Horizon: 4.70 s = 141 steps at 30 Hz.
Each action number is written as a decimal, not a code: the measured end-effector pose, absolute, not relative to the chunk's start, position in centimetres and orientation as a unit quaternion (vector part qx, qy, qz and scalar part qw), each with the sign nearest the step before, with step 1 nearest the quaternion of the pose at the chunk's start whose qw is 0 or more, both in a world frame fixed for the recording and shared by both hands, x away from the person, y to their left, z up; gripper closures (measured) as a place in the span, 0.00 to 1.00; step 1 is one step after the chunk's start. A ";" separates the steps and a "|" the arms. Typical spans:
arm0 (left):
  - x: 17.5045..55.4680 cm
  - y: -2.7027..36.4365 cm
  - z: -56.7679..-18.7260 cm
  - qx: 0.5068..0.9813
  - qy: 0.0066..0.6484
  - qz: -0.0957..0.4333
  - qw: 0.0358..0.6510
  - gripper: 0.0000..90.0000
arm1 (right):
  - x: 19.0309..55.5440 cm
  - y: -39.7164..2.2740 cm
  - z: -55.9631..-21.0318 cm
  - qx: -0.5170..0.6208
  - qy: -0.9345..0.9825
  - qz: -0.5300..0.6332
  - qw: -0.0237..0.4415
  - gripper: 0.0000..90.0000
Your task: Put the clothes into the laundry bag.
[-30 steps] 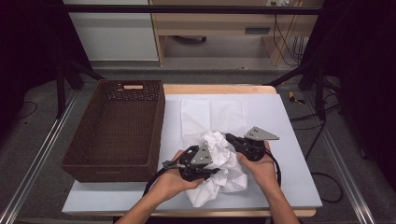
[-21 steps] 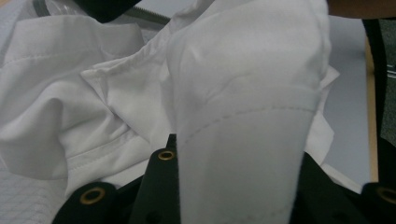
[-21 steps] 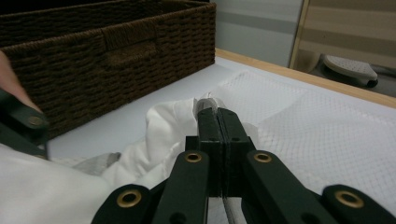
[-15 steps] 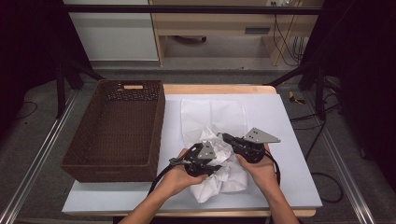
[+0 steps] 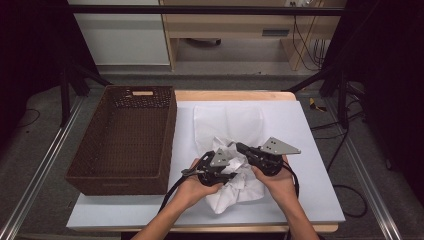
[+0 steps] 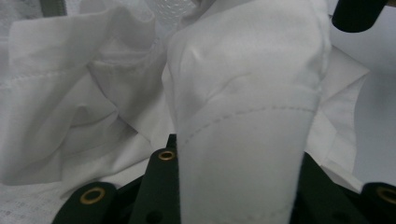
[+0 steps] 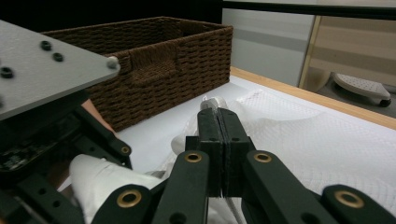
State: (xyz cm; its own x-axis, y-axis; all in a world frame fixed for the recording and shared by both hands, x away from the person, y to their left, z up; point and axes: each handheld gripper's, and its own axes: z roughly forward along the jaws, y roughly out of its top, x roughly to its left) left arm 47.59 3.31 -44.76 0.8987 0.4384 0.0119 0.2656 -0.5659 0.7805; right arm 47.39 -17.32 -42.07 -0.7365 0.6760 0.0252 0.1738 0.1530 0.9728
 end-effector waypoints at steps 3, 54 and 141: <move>47.7 3.5 -44.6 0.872 0.214 0.109 0.426 0.80 | 47.2 -17.1 -41.9 0.286 0.730 0.582 0.215 1.00; 47.7 4.2 -42.9 0.801 0.334 0.196 0.457 0.79 | 45.2 -15.6 -40.7 0.263 0.762 0.554 0.206 1.00; 44.0 7.9 -41.5 0.747 0.327 0.214 0.538 0.32 | 47.0 -17.2 -41.8 0.317 0.749 0.534 0.230 0.99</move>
State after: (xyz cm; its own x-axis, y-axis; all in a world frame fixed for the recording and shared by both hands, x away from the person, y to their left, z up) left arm 43.96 7.94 -41.46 0.6949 0.7184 -0.0316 0.2582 -0.2083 0.9434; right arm 46.99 -17.24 -41.78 -0.6929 0.7210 -0.0054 0.2305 0.2285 0.9459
